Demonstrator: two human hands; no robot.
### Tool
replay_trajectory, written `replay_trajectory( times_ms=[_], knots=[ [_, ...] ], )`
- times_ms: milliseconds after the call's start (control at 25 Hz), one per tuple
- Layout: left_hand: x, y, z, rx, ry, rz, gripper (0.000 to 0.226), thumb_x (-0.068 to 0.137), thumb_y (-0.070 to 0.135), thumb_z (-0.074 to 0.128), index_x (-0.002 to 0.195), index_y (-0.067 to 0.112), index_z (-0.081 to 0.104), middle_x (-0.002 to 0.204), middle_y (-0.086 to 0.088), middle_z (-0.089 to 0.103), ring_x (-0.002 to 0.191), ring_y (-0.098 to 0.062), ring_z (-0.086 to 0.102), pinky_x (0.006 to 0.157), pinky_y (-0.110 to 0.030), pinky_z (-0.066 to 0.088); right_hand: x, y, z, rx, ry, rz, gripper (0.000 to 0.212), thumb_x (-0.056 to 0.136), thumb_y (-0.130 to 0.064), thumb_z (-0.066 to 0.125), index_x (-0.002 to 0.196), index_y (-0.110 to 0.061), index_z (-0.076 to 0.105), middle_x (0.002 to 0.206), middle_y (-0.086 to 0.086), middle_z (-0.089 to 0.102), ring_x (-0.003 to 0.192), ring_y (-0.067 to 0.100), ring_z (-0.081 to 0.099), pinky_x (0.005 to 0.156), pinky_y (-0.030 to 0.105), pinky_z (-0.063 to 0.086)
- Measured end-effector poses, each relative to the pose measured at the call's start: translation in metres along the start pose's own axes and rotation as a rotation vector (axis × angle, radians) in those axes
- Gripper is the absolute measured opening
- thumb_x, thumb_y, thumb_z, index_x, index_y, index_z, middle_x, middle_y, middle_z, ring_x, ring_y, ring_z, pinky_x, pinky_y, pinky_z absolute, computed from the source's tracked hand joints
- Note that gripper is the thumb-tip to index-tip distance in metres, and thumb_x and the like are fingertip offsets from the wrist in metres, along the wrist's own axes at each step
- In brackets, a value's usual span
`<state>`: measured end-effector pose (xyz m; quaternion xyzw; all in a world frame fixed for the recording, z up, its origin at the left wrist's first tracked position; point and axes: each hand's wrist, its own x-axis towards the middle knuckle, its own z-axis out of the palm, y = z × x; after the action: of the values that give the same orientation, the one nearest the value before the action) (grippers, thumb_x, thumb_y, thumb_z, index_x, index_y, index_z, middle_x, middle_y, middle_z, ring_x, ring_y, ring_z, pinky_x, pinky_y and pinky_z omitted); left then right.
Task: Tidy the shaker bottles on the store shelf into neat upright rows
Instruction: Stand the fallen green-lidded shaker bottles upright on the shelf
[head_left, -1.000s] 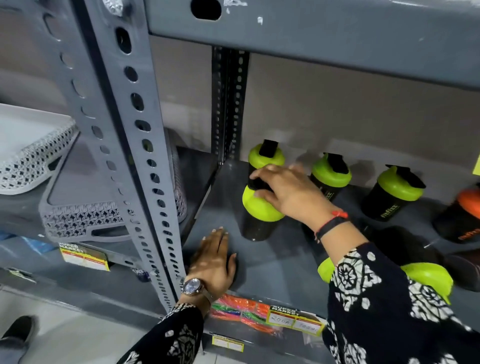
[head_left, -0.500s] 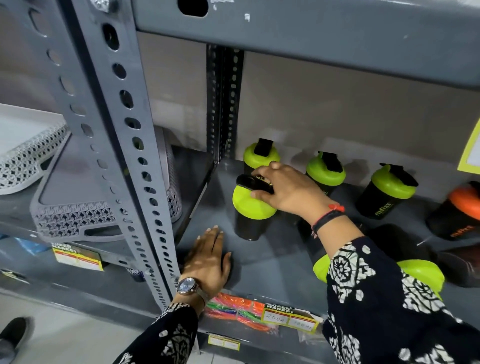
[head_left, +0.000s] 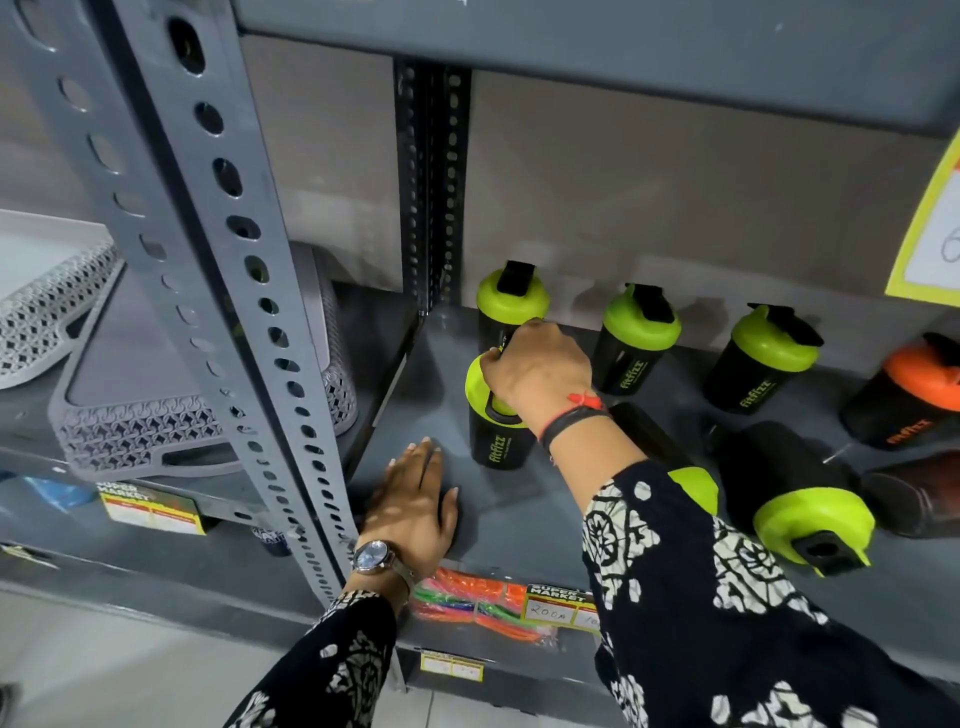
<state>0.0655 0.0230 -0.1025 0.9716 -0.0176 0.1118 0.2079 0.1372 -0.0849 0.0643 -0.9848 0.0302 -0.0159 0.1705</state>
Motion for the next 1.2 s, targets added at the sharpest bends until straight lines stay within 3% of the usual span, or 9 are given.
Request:
replay_trajectory(
  times_ms=[200,320,400,520,720,840,960,1120,1200],
  knots=[
    [0.0,0.0,-0.003,-0.008,-0.021,0.008,0.065,0.091,0.042,0.017,0.122,-0.004,0.051,0.126,-0.024,0.053,0.116,-0.038,0.049,0.098,-0.05,0.027,-0.012,0.016,-0.011,0.033,0.091,-0.063,0.056,0.089,-0.052,0.043,0.114,-0.002,0.048,0.117,0.019,0.061,0.109,0.037,0.056,0.083,0.039,0.047],
    [-0.01,0.016,-0.011,-0.018,0.021,0.116,0.072,0.096,0.042,0.003,0.116,-0.004,0.055,0.117,-0.022,0.061,0.106,-0.036,0.057,0.092,-0.046,0.042,-0.04,0.074,-0.023,-0.026,0.393,-0.185,0.056,0.09,-0.055,0.03,0.106,-0.006,0.052,0.099,0.021,0.066,0.091,0.041,0.063,0.066,0.041,0.05],
    [-0.017,0.04,-0.007,-0.071,0.028,0.252,0.065,0.097,0.04,0.006,0.119,-0.001,0.051,0.119,-0.021,0.06,0.107,-0.035,0.056,0.094,-0.043,0.041,-0.065,0.125,-0.026,-0.061,0.466,-0.261,0.058,0.088,-0.054,0.025,0.103,-0.008,0.057,0.087,0.016,0.066,0.08,0.038,0.064,0.06,0.039,0.05],
    [-0.011,0.079,0.011,-0.101,-0.005,0.38,0.058,0.097,0.039,0.009,0.122,0.001,0.045,0.122,-0.02,0.058,0.114,-0.031,0.047,0.098,-0.039,0.033,-0.099,0.187,-0.011,-0.088,0.389,-0.267,0.064,0.089,-0.062,0.018,0.102,-0.011,0.054,0.085,0.009,0.062,0.075,0.032,0.058,0.069,0.038,0.04],
    [0.016,0.105,0.038,-0.05,-0.096,0.299,0.07,0.097,0.043,0.009,0.117,-0.008,0.053,0.121,-0.026,0.057,0.108,-0.038,0.055,0.082,-0.049,0.048,-0.112,0.218,0.024,-0.224,0.316,-0.309,0.06,0.075,-0.072,0.036,0.098,-0.018,0.049,0.092,0.002,0.064,0.083,0.02,0.047,0.073,0.031,0.03],
    [0.012,0.105,0.047,0.006,-0.102,0.256,0.057,0.085,0.035,0.032,0.111,-0.009,0.057,0.116,-0.027,0.059,0.103,-0.041,0.058,0.074,-0.051,0.05,-0.107,0.222,0.04,-0.207,0.304,-0.281,0.049,0.073,-0.062,0.043,0.095,-0.019,0.05,0.089,0.001,0.065,0.08,0.018,0.049,0.072,0.031,0.031],
    [0.014,0.103,0.047,0.015,-0.107,0.275,0.055,0.081,0.033,0.035,0.109,-0.008,0.059,0.115,-0.027,0.06,0.101,-0.041,0.059,0.075,-0.053,0.049,-0.1,0.224,0.039,-0.113,0.309,-0.281,0.034,0.074,-0.046,0.047,0.093,-0.018,0.048,0.087,0.003,0.066,0.072,0.023,0.063,0.071,0.031,0.031],
    [0.014,0.104,0.046,-0.015,-0.096,0.271,0.054,0.08,0.032,0.035,0.11,-0.006,0.059,0.114,-0.026,0.061,0.102,-0.04,0.059,0.078,-0.053,0.048,-0.071,0.215,-0.014,-0.146,0.33,-0.339,0.039,0.077,-0.041,0.047,0.106,-0.016,0.053,0.102,0.005,0.065,0.087,0.026,0.063,0.075,0.036,0.035],
    [0.013,0.104,0.045,-0.025,-0.1,0.266,0.054,0.08,0.033,0.035,0.11,-0.006,0.059,0.114,-0.026,0.061,0.102,-0.04,0.059,0.078,-0.052,0.048,-0.051,0.202,-0.047,-0.205,0.222,-0.4,0.041,0.082,-0.04,0.052,0.114,-0.015,0.054,0.111,0.006,0.061,0.099,0.028,0.061,0.08,0.041,0.039]
  ],
)
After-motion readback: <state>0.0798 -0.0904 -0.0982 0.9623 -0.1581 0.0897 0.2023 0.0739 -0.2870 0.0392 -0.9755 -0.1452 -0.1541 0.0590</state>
